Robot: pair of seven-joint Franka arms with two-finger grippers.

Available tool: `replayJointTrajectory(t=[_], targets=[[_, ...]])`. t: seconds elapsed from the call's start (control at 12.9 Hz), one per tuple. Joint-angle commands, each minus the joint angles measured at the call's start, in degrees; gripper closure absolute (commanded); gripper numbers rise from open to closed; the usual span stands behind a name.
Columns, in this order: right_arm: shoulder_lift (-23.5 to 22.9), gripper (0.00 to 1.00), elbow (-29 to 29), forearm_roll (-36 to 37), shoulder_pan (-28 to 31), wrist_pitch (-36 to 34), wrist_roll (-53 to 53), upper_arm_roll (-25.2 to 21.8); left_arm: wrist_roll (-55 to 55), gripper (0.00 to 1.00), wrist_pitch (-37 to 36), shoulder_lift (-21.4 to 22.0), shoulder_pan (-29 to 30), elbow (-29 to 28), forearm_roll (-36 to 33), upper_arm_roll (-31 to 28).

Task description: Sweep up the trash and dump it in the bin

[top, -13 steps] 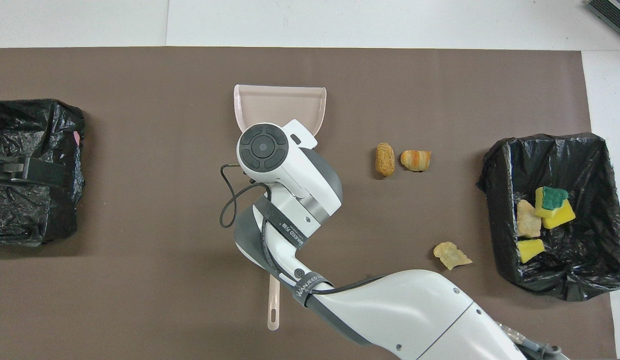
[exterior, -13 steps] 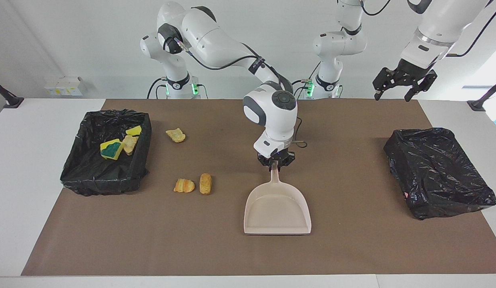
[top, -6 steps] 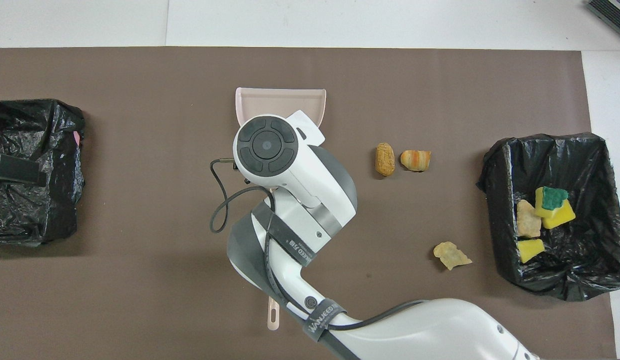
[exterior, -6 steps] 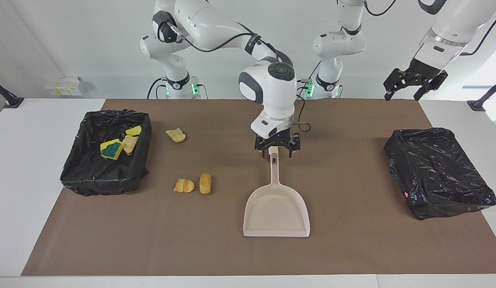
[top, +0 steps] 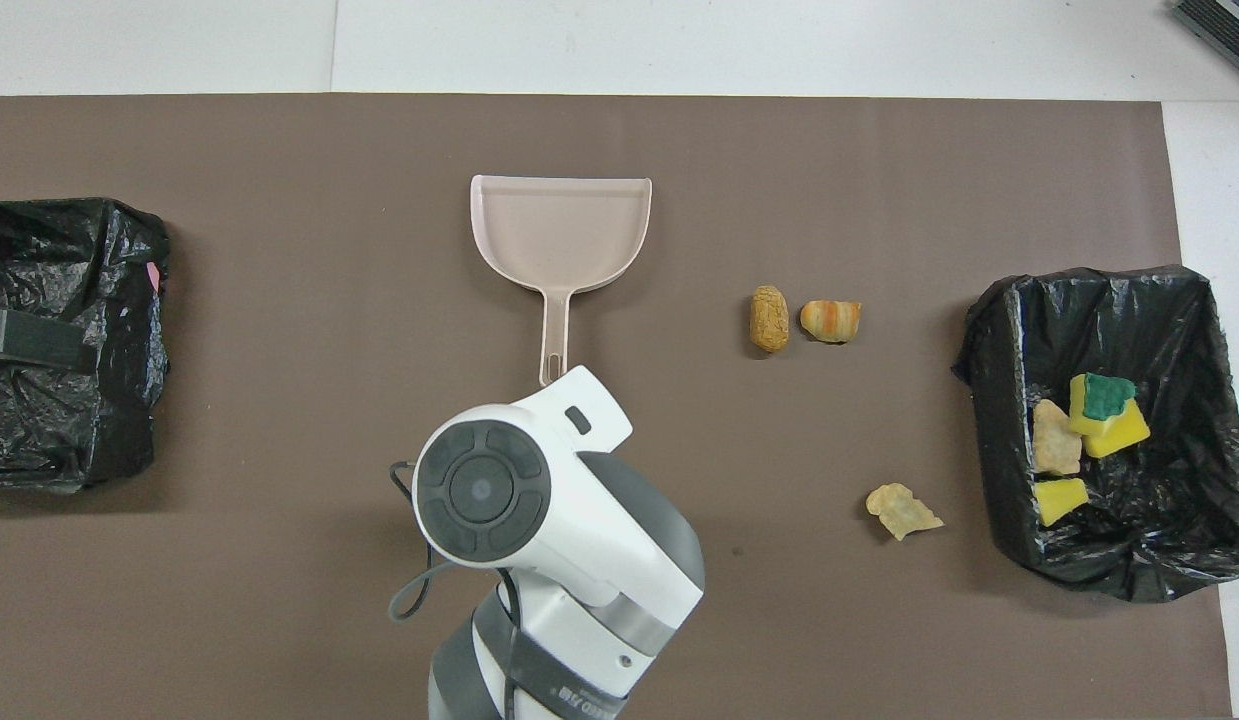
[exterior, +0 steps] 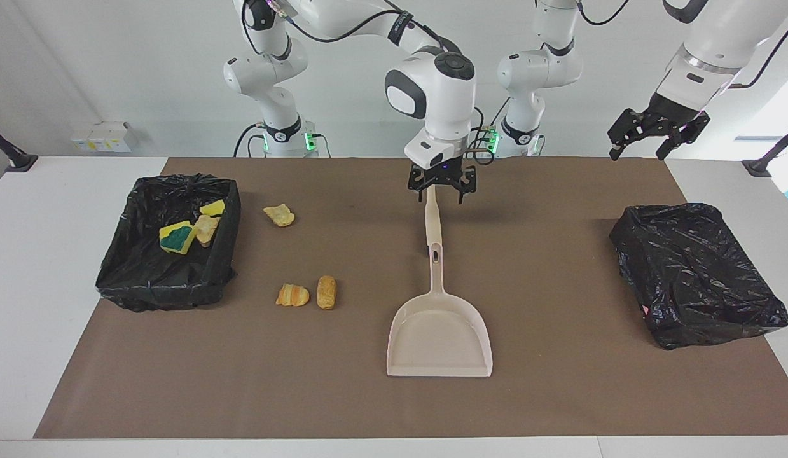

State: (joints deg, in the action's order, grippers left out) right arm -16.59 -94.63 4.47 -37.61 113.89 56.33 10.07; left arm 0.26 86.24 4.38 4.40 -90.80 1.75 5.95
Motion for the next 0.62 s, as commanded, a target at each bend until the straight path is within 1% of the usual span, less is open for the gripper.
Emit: replayJointTrajectory(t=[0.0, 0.08, 0.23, 0.39, 0.54], targets=[[6.20, 0.00, -10.90, -2.79, -0.89, 4.40, 2.29, -0.14, -0.35, 0.00, -0.90, 0.10, 0.35, 0.36, -0.61, 0.29], [8.05, 0.00, -14.41, -5.06, -1.67, 7.11, 2.20, -0.14, -0.35, 0.00, -0.90, 0.01, 0.26, 0.36, -0.61, 0.29], [11.74, 0.00, -21.44, -5.53, -2.82, 10.38, 2.29, -0.14, -0.35, 0.00, -0.90, 0.01, 0.44, 0.36, -0.61, 0.29], [11.76, 0.00, -24.10, -5.53, -4.57, 13.97, 3.95, -0.14, -0.35, 0.00, -0.90, 0.01, 0.35, 0.36, -0.61, 0.29], [10.45, 0.00, -24.29, -5.44, -6.24, 15.22, 5.10, -0.14, -0.87, 0.00, -0.64, 0.01, -0.35, 0.36, -0.43, 0.37]])
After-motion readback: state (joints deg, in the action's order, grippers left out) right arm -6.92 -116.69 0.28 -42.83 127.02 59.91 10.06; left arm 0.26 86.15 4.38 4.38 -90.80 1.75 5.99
